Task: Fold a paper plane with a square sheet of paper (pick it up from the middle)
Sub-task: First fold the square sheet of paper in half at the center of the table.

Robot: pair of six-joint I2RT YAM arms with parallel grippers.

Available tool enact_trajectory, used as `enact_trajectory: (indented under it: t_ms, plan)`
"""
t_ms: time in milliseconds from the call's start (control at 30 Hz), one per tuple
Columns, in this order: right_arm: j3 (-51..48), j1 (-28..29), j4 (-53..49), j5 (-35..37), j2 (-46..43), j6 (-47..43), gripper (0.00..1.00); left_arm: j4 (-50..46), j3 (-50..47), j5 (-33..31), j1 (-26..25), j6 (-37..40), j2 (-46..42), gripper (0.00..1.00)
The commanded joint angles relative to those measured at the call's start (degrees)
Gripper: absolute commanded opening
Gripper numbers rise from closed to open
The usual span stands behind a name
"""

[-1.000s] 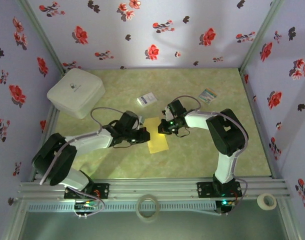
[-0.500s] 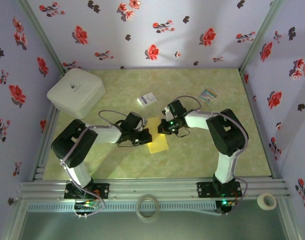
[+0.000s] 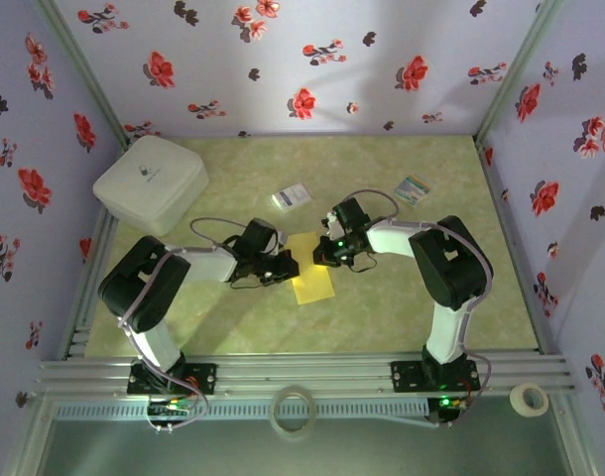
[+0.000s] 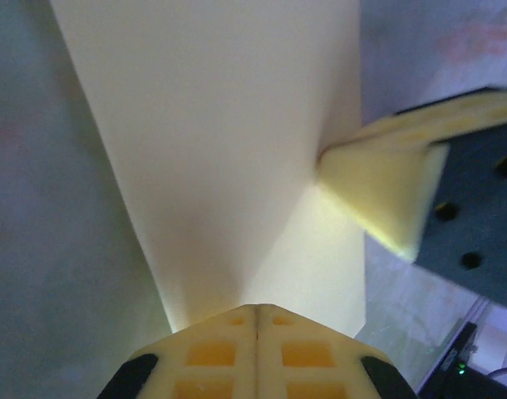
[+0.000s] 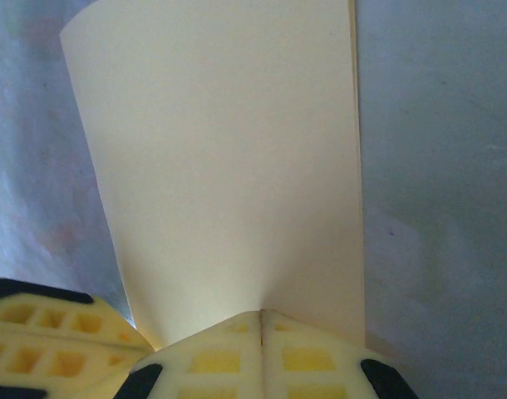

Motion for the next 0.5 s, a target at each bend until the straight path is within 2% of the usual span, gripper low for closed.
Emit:
enact_trajectory:
  t_ms: [0,233,467]
  plan:
    - [-3.1,-0.7,-7.9,7.9,2.5,0.1,0.0,0.3,2.1,2.4,1.4,-0.4,1.0,0.0]
    - [-3.2,-0.7,-8.0,8.2,2.4,0.2,0.0,2.9,1.3,3.6,1.8,-1.1,5.1,0.0]
    - [-3.2,-0.8,-8.2,8.4,2.4,0.1,0.0,-3.9,0.8,-1.1,2.4,2.9,6.0,0.0]
